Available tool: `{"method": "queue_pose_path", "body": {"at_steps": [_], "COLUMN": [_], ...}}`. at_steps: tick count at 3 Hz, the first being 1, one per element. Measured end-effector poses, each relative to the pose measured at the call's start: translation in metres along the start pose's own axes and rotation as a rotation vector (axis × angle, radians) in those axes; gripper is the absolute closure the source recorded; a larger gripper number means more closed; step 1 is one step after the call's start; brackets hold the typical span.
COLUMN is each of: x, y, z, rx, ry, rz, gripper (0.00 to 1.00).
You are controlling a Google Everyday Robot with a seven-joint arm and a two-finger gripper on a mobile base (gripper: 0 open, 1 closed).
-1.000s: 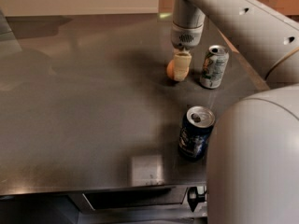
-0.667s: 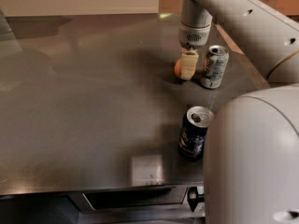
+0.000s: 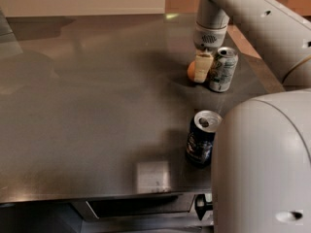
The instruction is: Move orange near 7up can
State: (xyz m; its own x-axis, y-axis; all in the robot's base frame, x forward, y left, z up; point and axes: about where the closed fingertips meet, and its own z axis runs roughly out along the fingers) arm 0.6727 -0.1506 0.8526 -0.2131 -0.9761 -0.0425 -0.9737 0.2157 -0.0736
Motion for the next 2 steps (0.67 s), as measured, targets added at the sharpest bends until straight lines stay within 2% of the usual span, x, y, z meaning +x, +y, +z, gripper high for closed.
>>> {"method": "queue_pose_path", "body": {"at_steps": [1,2], "x": [0.0034,0.0043], "y": [0.0006,0.0008], "z": [-0.0028,-0.0046], "rx": [-0.002,-0.005], "ry": [-0.009,-0.012], "rz": [0.001,-0.005], "gripper": [0.12,0.0]}}
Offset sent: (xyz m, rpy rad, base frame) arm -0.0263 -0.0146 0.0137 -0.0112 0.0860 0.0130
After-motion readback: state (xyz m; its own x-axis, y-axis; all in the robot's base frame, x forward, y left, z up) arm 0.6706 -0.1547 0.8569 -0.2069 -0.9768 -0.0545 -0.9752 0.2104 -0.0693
